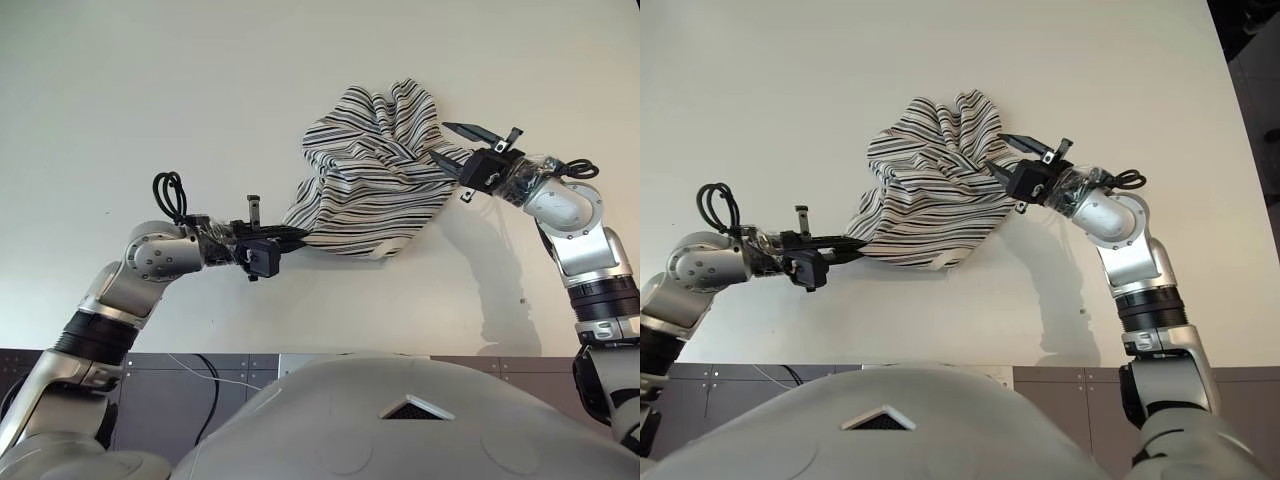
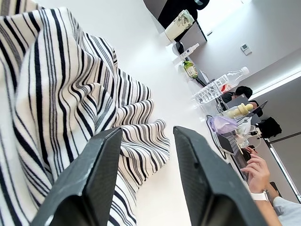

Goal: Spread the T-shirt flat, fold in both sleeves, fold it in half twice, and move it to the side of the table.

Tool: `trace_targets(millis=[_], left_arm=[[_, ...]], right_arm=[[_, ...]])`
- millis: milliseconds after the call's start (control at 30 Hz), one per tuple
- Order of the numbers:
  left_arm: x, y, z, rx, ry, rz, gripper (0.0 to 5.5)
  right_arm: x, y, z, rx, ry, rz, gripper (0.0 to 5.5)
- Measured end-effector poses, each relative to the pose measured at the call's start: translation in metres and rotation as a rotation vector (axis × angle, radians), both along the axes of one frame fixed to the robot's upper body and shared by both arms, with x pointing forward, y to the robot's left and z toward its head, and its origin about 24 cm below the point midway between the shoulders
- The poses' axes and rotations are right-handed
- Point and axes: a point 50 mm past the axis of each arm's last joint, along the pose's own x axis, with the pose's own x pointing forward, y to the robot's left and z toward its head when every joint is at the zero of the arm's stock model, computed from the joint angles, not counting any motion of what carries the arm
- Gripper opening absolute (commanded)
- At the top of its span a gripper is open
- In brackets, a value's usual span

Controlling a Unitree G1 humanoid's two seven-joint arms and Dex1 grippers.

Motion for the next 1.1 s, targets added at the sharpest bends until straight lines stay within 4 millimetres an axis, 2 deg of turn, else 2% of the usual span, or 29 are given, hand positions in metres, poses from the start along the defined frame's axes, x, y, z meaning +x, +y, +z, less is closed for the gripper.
trace_targets(millis=[133, 233, 267, 300, 367, 433, 500, 700, 800, 867, 967, 1100], left_arm=[[0.007, -0.01, 0.044, -0.309, 0.264, 0.095, 0.12], [0.044, -0.012, 0.066, -0.597, 0.413, 0.333, 0.12], [0.068, -0.01, 0.069, -0.689, 0.463, 0.484, 0.12], [0.09, -0.006, 0.064, -0.736, 0.526, 0.666, 0.12], [0.115, 0.006, 0.042, -0.727, 0.628, 0.968, 0.12], [0.12, 0.02, 0.016, -0.62, 0.673, 1.161, 0.12], [0.118, 0.029, 0.0, -0.509, 0.657, 1.251, 0.12], [0.112, 0.02, -0.022, -0.213, 0.48, 1.125, 0.12], [0.103, 0.01, -0.028, -0.066, 0.354, 0.956, 0.12], [0.095, 0.007, -0.031, 0.051, 0.272, 0.825, 0.12], [0.068, -0.001, -0.035, 0.201, 0.229, 0.563, 0.12], [0.018, -0.008, -0.028, 0.282, 0.377, 0.283, 0.12]], right_arm=[[0.003, -0.009, 0.004, 0.051, 0.003, -0.061, 2.02], [0.004, -0.013, 0.004, 0.071, 0.017, -0.085, 2.02], [0.005, -0.013, 0.004, 0.075, 0.024, -0.089, 2.02], [0.005, -0.013, 0.003, 0.071, 0.032, -0.083, 2.02], [0.004, -0.009, 0.001, 0.053, 0.062, -0.052, 2.02], [0.0, 0.001, 0.001, 0.033, 0.086, 0.021, 2.02], [-0.005, 0.012, 0.002, 0.029, 0.101, 0.1, 2.02], [-0.03, 0.043, -0.006, 0.063, 0.235, 0.342, 2.02], [-0.024, 0.047, -0.02, 0.026, 0.308, 0.374, 2.02], [-0.02, 0.049, -0.022, 0.001, 0.322, 0.397, 2.02], [-0.02, 0.051, -0.027, -0.032, 0.325, 0.417, 2.02], [-0.015, 0.033, -0.027, -0.062, 0.303, 0.349, 2.02]])
